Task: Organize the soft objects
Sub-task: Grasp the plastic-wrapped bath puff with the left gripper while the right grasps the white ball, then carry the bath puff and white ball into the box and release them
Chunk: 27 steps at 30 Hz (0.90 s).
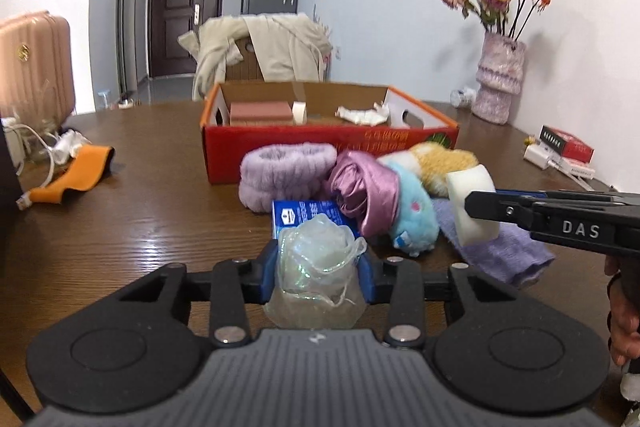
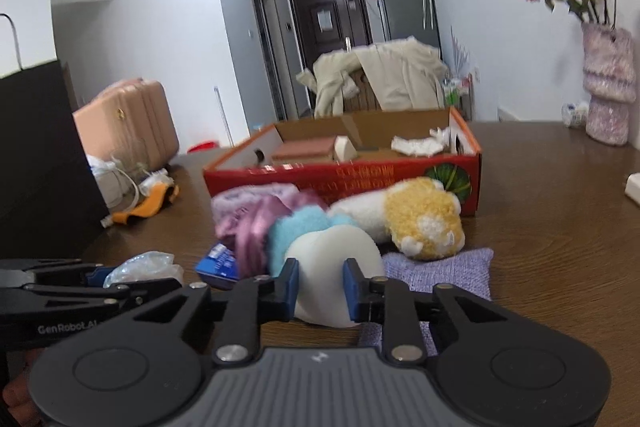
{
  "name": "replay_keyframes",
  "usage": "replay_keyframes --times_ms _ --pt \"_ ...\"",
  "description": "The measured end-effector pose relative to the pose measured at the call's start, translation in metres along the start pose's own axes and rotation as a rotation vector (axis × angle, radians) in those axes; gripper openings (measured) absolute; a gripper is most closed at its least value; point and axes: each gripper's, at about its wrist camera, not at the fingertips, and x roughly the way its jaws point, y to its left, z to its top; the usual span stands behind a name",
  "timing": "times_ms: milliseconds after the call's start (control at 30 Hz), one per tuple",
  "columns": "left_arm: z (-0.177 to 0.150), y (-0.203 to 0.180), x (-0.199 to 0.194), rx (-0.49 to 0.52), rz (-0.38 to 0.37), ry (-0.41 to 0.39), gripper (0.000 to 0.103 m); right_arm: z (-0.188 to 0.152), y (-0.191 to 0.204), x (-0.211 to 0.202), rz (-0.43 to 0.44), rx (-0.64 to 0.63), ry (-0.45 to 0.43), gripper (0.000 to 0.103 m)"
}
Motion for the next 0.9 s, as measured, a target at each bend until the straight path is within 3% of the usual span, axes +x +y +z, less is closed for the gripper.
replay_keyframes --times_ms 500,733,900 --pt "-0.010 -0.023 -0.091 0.014 0.018 -0.146 0.040 -0.019 0.028 -0.101 0.019 -0.034 -0.106 0.023" --pt "0.000 -0.023 -0.092 0.022 0.031 -0.179 0.040 -0.020 0.031 -0.114 0.017 -0.048 -0.133 0.023" --pt "0.040 -0.010 -0.066 0.026 0.035 -0.219 0.040 -0.002 0.025 -0.102 0.006 -0.071 -0.141 0.023"
